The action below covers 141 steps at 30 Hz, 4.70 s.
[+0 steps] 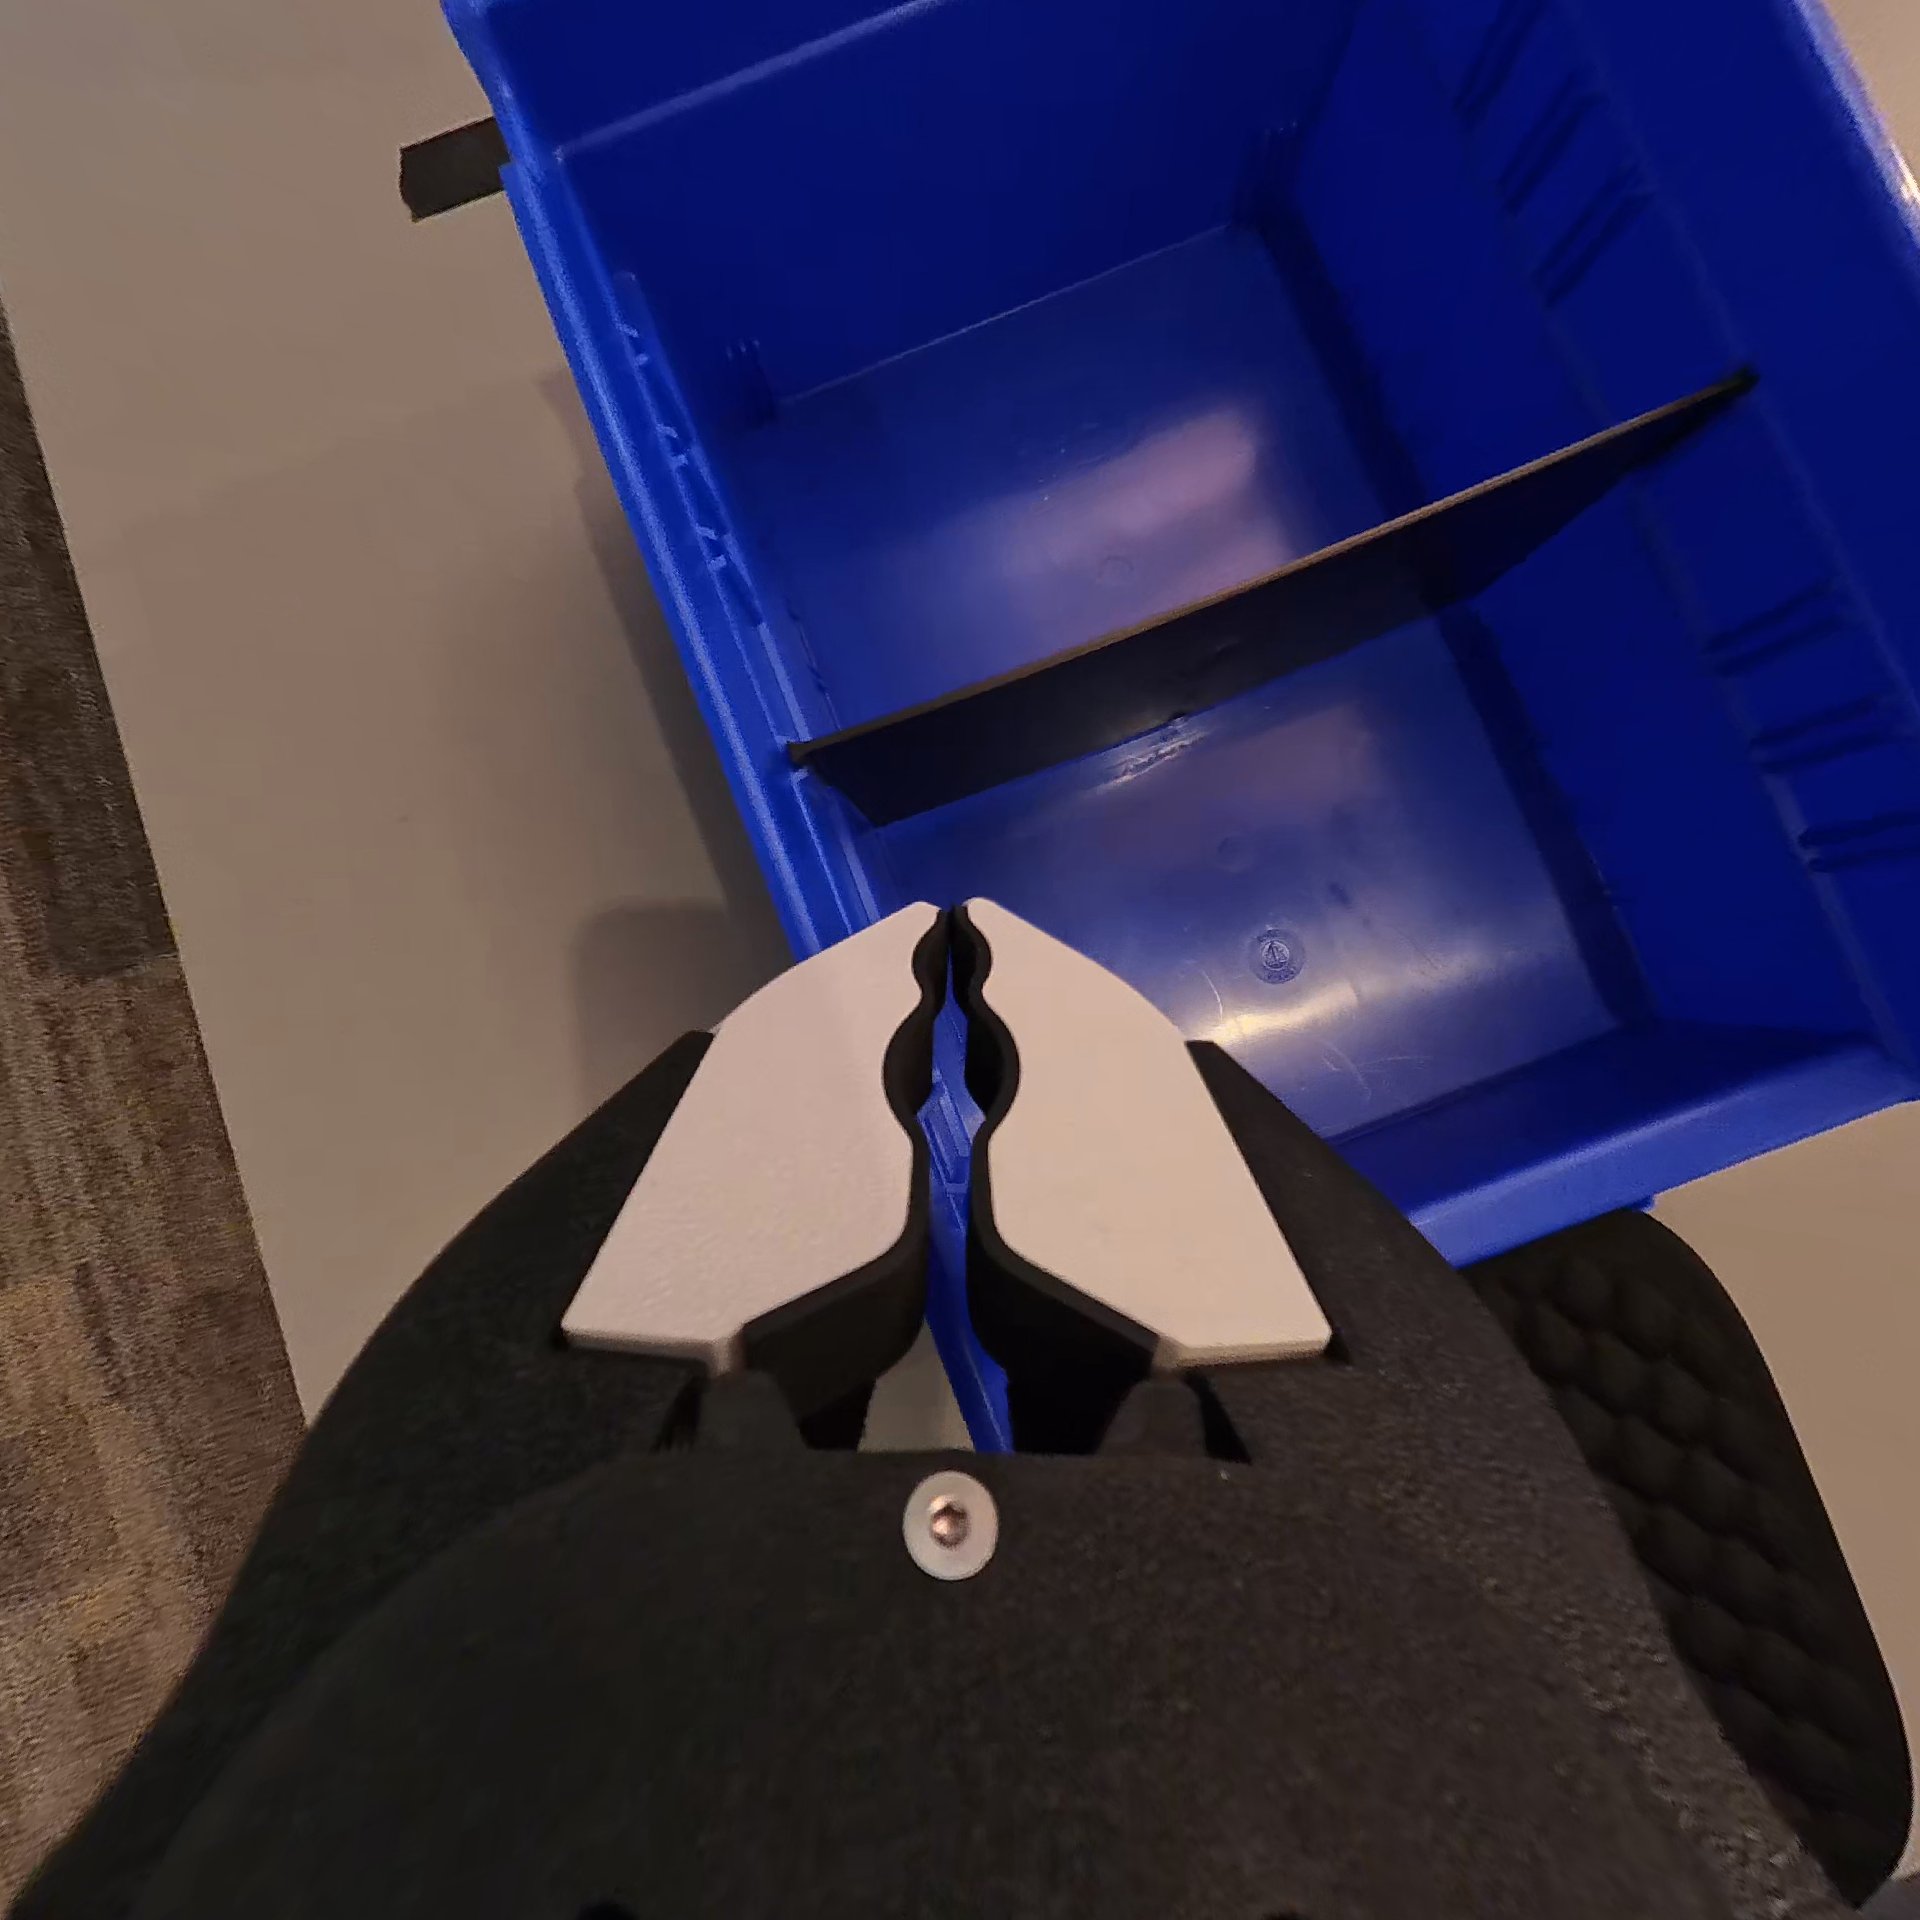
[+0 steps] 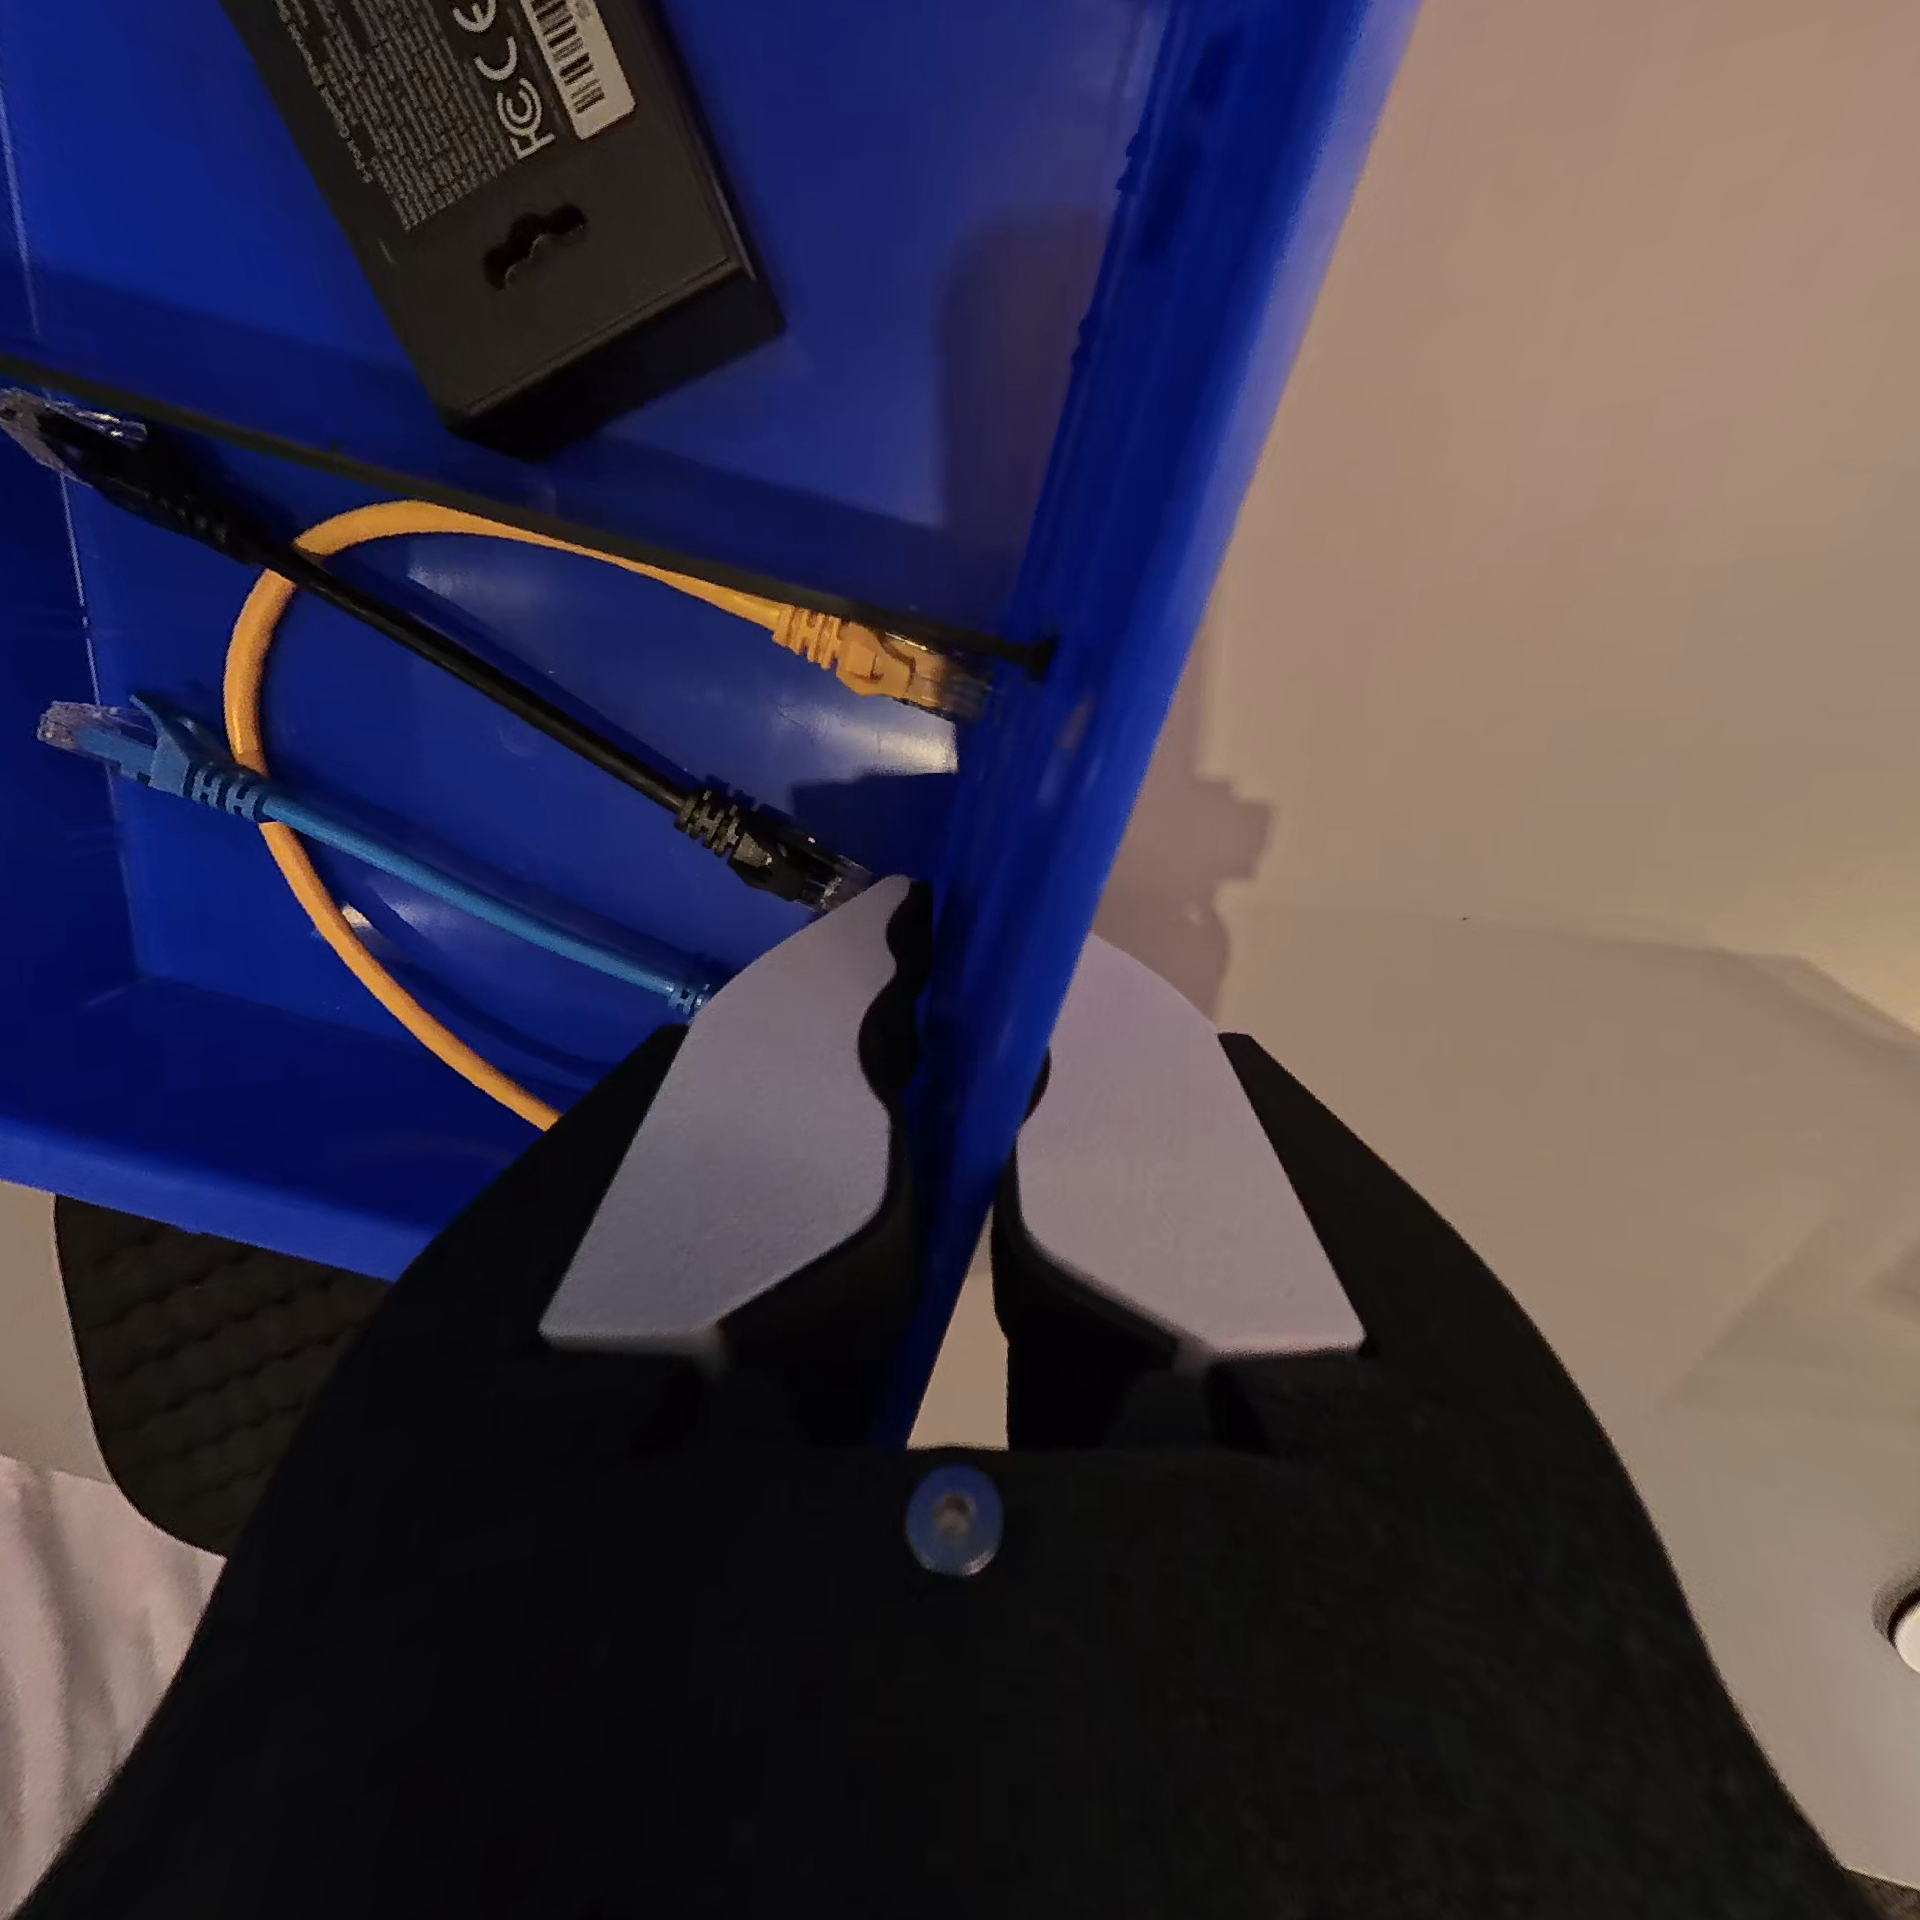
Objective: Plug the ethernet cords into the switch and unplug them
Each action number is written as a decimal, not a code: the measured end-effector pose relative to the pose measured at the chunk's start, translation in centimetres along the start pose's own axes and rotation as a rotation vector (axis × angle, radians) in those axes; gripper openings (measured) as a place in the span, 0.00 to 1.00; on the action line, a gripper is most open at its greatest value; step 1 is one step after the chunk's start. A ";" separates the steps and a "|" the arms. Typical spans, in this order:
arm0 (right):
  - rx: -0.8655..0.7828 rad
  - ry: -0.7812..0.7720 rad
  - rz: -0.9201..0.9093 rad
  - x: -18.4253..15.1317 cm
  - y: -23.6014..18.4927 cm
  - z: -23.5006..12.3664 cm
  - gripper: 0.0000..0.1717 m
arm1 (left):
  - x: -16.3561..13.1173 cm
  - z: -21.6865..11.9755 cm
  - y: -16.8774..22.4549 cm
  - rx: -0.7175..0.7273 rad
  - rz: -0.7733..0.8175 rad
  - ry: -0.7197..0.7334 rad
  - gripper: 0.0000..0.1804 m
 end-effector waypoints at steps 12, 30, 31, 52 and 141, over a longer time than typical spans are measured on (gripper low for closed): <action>-0.078 0.508 -0.416 5.7 -14.7 -11.6 0.27 | 4.1 -4.9 0.6 0.013 -0.073 0.283 0.18; 0.036 0.123 -0.645 3.1 -30.2 6.7 0.18 | 7.2 -11.3 14.1 -0.184 0.276 0.510 0.18; 0.039 0.111 -0.643 3.0 -30.3 6.7 0.15 | 7.2 -11.4 14.3 -0.189 0.281 0.518 0.18; -0.004 0.322 -0.731 8.5 -30.3 -11.3 0.09 | 7.0 -12.6 16.6 -0.242 0.323 0.563 0.17; -0.031 -0.066 -0.002 0.6 0.5 -0.4 0.07 | -0.5 -4.0 -2.8 0.227 -0.063 0.012 0.26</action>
Point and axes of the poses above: each gripper's, where its closed fingertips meet, z out along the fingers, x out of its top, y = z × x across the jaws, the point moved 1 cm from there along -z, back along the fingers, and after that the axes turned 5 degrees about y, right-handed, at the moved point
